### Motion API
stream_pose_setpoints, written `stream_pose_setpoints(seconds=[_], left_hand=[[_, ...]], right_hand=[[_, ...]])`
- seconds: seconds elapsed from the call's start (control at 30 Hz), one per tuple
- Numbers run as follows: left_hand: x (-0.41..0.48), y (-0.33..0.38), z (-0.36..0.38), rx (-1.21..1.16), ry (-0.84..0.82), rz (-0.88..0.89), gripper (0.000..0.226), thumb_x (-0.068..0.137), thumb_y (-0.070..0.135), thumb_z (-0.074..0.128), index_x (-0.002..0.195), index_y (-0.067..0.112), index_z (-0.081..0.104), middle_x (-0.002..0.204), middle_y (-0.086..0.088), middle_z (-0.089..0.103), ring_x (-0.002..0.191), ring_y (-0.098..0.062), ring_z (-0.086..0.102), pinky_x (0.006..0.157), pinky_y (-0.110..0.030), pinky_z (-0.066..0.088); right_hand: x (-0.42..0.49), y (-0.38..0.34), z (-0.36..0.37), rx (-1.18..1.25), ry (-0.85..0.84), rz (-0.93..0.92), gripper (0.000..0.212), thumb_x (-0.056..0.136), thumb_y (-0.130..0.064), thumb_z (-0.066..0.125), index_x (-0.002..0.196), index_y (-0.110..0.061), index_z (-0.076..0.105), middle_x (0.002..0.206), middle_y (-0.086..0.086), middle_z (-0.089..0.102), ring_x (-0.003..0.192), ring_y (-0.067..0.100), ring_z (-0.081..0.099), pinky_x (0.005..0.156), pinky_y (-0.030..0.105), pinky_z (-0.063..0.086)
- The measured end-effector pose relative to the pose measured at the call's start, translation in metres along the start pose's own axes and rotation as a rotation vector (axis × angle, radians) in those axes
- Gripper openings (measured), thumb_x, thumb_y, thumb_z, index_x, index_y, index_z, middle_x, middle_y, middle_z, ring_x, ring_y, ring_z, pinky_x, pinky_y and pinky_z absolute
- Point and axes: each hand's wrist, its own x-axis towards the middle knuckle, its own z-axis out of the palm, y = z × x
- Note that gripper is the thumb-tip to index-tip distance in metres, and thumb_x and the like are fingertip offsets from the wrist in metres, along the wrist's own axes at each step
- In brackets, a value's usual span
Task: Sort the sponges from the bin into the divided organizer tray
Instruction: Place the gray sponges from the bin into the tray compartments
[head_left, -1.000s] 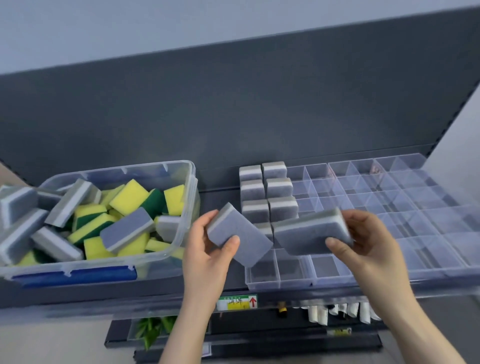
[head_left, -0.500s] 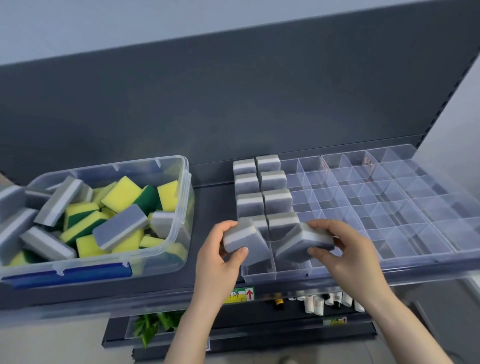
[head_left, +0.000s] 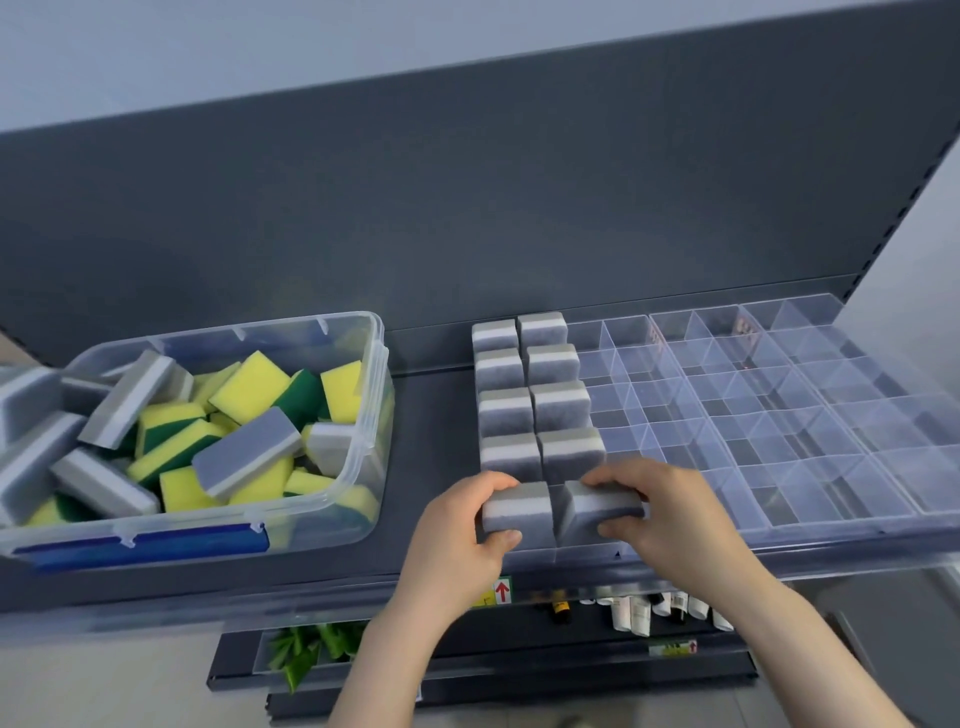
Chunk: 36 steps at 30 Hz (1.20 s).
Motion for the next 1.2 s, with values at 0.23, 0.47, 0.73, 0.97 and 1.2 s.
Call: stream_pose_setpoints(seconds=[0.23, 0.47, 0.73, 0.97, 1.2], left_hand=[[-0.001, -0.007, 0.008, 0.144, -0.013, -0.018, 0.042, 0.076, 0.025, 0.073, 0.108, 0.046, 0.057, 0.093, 0.036, 0.055, 0.092, 0.013, 0.051, 0.069, -0.002, 0.037], [0.0, -0.01, 0.009, 0.186, -0.03, -0.06, 0.044, 0.077, 0.03, 0.072, 0.113, 0.048, 0.054, 0.094, 0.038, 0.051, 0.091, 0.009, 0.05, 0.07, -0.002, 0.034], [-0.002, -0.009, 0.003, 0.172, -0.109, -0.066, 0.052, 0.077, 0.03, 0.074, 0.113, 0.056, 0.045, 0.1, 0.039, 0.05, 0.095, 0.011, 0.051, 0.071, -0.003, 0.038], [0.011, 0.007, -0.037, 0.157, -0.02, -0.017, 0.067, 0.066, 0.06, 0.065, 0.126, 0.06, 0.034, 0.118, 0.043, 0.044, 0.112, 0.019, 0.042, 0.092, -0.017, 0.042], [0.025, 0.013, -0.087, 0.302, 0.163, -0.076, 0.046, 0.079, 0.045, 0.069, 0.121, 0.05, 0.05, 0.113, 0.031, 0.056, 0.102, 0.015, 0.051, 0.088, -0.021, 0.049]], right_hand=[[0.003, 0.004, 0.02, -0.061, -0.027, 0.059, 0.042, 0.077, -0.014, 0.073, 0.114, -0.032, 0.064, 0.111, -0.013, 0.065, 0.104, 0.01, 0.058, 0.082, 0.012, 0.037], [0.0, 0.005, 0.023, -0.128, -0.025, 0.012, 0.041, 0.079, -0.016, 0.07, 0.117, -0.029, 0.062, 0.118, -0.012, 0.062, 0.109, 0.011, 0.054, 0.085, 0.013, 0.035], [0.0, 0.005, 0.016, -0.098, -0.077, -0.017, 0.044, 0.077, -0.017, 0.073, 0.116, -0.032, 0.06, 0.105, -0.024, 0.054, 0.103, 0.007, 0.053, 0.075, 0.006, 0.031], [0.017, -0.013, -0.019, 0.034, 0.016, -0.089, 0.041, 0.078, -0.036, 0.072, 0.115, -0.045, 0.057, 0.099, -0.042, 0.049, 0.094, -0.027, 0.043, 0.076, -0.001, 0.033], [0.063, -0.053, -0.019, -0.01, -0.041, -0.267, 0.04, 0.085, -0.03, 0.067, 0.123, -0.037, 0.057, 0.114, -0.026, 0.058, 0.101, -0.011, 0.052, 0.086, 0.005, 0.037]])
